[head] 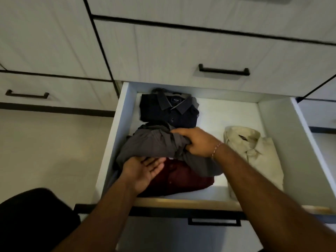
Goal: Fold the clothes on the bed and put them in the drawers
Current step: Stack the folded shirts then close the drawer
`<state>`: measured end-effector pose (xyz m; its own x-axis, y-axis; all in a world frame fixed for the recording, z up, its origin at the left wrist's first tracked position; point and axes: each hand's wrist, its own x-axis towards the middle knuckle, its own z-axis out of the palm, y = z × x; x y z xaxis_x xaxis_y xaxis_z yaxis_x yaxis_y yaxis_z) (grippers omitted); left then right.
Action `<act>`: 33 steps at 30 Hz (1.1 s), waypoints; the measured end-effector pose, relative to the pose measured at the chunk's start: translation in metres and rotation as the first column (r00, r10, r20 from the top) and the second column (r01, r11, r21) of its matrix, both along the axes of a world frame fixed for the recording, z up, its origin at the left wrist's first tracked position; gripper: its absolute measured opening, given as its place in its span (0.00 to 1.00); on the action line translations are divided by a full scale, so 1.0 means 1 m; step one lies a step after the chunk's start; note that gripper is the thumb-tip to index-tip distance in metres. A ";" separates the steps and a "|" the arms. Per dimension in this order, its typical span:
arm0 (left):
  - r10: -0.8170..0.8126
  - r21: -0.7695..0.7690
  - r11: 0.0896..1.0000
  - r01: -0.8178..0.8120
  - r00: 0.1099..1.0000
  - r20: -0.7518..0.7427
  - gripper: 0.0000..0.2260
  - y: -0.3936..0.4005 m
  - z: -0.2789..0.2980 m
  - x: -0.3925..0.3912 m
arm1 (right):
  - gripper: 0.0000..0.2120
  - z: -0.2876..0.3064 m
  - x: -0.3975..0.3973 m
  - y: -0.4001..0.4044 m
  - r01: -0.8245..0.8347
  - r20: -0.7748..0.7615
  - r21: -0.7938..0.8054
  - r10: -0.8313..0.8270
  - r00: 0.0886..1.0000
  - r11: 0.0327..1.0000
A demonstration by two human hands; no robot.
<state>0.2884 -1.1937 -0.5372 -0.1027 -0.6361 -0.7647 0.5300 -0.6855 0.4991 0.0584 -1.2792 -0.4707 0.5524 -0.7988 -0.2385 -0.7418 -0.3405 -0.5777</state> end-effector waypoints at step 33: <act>-0.132 -0.064 0.990 0.123 0.979 -0.159 0.22 -0.162 -0.060 -0.232 | 0.41 -0.094 -0.217 -0.081 0.510 -0.622 -0.218 -0.521 0.585 0.832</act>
